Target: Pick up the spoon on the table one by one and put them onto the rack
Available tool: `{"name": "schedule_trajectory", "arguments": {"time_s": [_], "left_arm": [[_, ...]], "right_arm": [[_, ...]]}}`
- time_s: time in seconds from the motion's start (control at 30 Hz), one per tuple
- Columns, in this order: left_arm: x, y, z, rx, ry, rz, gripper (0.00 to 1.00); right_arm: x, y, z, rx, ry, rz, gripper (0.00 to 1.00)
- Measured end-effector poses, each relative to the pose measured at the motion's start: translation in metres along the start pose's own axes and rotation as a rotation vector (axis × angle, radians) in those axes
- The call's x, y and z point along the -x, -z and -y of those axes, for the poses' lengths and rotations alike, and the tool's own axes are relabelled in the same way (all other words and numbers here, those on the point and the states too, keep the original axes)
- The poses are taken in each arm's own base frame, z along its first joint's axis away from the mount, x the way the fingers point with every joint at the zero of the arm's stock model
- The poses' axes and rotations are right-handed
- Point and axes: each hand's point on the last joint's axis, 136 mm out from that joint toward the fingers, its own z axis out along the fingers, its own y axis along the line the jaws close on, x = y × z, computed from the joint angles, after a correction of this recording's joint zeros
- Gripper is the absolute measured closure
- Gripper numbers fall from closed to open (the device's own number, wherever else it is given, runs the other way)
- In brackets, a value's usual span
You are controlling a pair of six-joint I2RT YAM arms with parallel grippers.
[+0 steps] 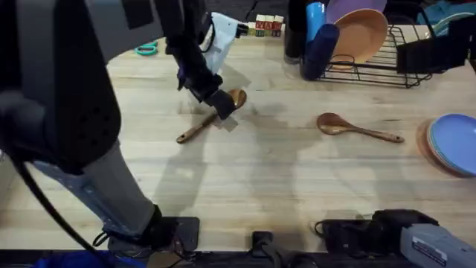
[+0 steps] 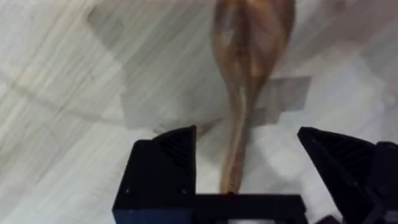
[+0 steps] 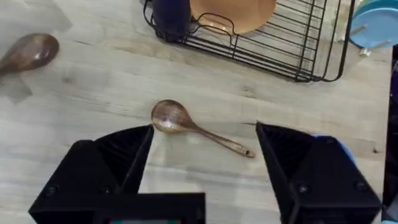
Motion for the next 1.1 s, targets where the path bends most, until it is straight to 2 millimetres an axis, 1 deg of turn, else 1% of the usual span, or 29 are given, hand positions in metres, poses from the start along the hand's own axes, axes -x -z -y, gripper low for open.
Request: {"name": "schedule_trajectory", "arguments": {"time_s": [0.23, 0.3, 0.37, 0.4, 0.63, 0.93, 0.97, 1.03, 1.1], "left_arm": [[0.018, -0.009, -0.003, 0.100, -0.070, 0.011, 0.004], [0.020, -0.015, -0.001, 0.123, -0.090, 0.014, 0.004], [0.017, -0.026, 0.000, 0.145, -0.108, -0.002, 0.004], [0.014, -0.028, 0.002, 0.181, -0.131, -0.001, 0.004], [0.007, -0.029, 0.007, 0.176, -0.129, -0.006, 0.006], [0.006, -0.029, 0.008, 0.165, -0.133, -0.007, 0.006], [0.007, -0.029, 0.008, 0.165, -0.134, -0.006, 0.019], [0.006, -0.029, 0.008, 0.165, -0.136, -0.007, 0.174], [0.006, -0.029, 0.008, 0.164, -0.138, -0.006, 0.376]], "right_arm": [[0.000, 0.000, 0.000, 0.000, 0.003, 0.000, 0.005], [0.000, 0.000, 0.000, 0.000, 0.003, 0.000, 0.005], [0.000, 0.000, 0.000, 0.000, 0.003, 0.000, 0.005], [0.000, 0.000, 0.000, 0.000, 0.003, 0.000, 0.005], [0.000, 0.000, 0.000, 0.000, 0.003, 0.000, 0.006], [0.000, 0.000, 0.000, 0.000, 0.003, 0.000, 0.005], [0.000, 0.000, 0.000, 0.000, 0.003, 0.000, 0.005], [0.000, 0.000, 0.000, 0.000, 0.003, 0.000, 0.005], [0.000, 0.000, 0.000, 0.000, 0.003, 0.000, 0.005]]}}
